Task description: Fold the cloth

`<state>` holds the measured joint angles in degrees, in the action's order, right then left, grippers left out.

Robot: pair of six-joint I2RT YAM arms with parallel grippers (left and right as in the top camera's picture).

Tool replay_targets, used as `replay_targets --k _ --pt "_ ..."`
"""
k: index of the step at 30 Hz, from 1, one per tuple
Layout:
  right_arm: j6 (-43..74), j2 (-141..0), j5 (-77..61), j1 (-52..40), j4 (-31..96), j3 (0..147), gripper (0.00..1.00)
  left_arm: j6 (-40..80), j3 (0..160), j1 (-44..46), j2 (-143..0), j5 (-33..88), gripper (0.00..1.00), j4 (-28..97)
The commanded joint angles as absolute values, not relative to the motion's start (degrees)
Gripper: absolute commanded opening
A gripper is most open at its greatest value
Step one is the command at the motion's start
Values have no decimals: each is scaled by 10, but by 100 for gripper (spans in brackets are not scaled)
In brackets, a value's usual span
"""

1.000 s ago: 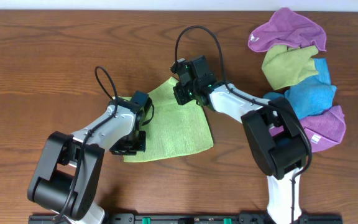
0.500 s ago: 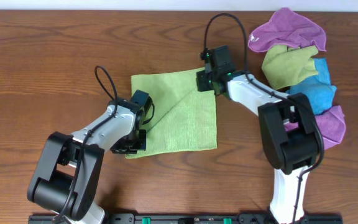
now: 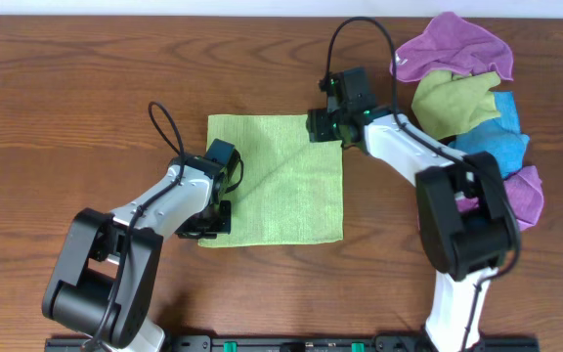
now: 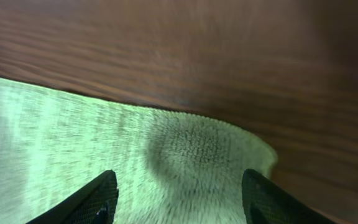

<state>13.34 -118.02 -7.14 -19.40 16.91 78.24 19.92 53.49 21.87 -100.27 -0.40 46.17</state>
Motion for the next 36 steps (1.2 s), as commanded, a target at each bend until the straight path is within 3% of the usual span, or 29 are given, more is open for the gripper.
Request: replay_targets --k 1,6,10,24,30,36 --pt "115 -1094 -67 -192 175 799 65 208 544 218 -1019 0 6 432" --pt "89 -998 -65 -192 221 799 61 208 571 218 -1019 0 6 428" --pt "69 -919 -62 -192 333 799 56 201 614 218 -1018 0 6 435" --pt "133 -707 -4 -192 688 799 63 208 665 218 -951 -4 6 601" --pt "148 -665 -30 -199 747 772 66 232 660 218 -913 -4 13 676" --pt "186 -623 -133 -239 625 565 63 242 604 217 -905 77 14 606"
